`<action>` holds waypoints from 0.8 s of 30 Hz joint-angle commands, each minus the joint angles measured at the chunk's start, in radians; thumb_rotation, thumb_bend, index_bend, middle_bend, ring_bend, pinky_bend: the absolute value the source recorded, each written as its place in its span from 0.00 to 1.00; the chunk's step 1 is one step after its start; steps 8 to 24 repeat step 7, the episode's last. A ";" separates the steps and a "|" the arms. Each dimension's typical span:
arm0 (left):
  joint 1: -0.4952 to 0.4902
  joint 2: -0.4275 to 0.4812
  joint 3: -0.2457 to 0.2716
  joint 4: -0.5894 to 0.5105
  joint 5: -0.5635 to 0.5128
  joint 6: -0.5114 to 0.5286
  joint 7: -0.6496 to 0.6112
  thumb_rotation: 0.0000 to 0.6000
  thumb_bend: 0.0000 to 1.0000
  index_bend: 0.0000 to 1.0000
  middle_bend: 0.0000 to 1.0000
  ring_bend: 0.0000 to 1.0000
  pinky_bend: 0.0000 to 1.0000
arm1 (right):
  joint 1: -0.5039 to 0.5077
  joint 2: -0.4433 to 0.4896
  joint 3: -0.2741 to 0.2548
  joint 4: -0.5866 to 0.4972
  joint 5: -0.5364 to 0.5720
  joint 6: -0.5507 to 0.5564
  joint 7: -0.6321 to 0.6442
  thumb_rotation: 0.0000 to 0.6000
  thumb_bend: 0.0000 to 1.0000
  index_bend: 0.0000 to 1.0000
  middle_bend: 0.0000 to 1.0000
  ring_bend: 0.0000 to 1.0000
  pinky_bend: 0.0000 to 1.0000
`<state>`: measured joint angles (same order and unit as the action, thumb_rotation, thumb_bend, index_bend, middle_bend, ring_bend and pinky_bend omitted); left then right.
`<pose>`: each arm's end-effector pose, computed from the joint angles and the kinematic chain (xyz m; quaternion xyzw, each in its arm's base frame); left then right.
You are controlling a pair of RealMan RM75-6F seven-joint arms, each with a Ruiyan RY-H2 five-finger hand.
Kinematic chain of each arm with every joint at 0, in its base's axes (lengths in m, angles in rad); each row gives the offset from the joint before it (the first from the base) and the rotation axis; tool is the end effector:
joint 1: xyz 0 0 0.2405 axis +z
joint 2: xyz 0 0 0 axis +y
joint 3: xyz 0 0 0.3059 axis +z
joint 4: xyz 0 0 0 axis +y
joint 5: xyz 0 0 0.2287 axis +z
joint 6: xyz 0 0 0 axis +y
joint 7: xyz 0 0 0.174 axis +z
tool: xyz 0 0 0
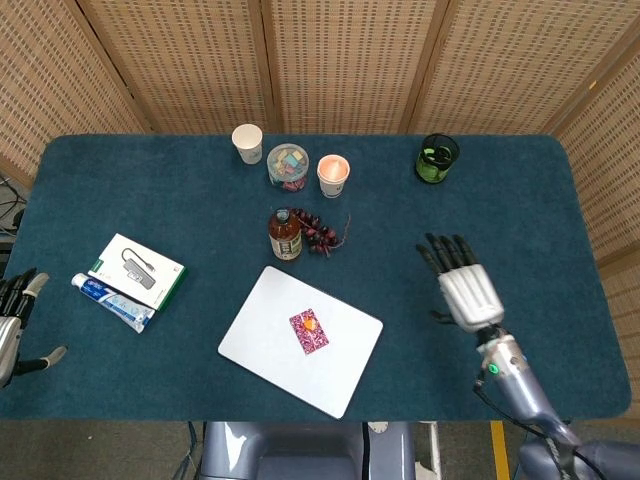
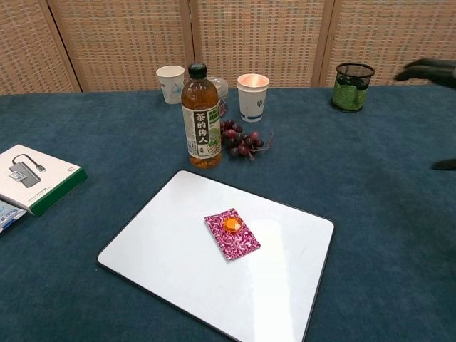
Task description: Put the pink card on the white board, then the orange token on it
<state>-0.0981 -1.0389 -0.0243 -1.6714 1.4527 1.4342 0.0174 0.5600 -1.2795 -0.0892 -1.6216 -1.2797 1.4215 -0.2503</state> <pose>-0.3662 0.2142 0.1785 -0.6031 -0.4042 -0.3517 0.5909 -0.2685 -0.3351 0.0798 0.6933 -0.3129 0.3865 0.5216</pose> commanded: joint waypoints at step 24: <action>0.023 -0.009 0.006 0.012 0.040 0.053 -0.006 1.00 0.00 0.00 0.00 0.00 0.00 | -0.288 0.078 -0.092 0.069 -0.156 0.296 0.226 1.00 0.00 0.00 0.00 0.00 0.00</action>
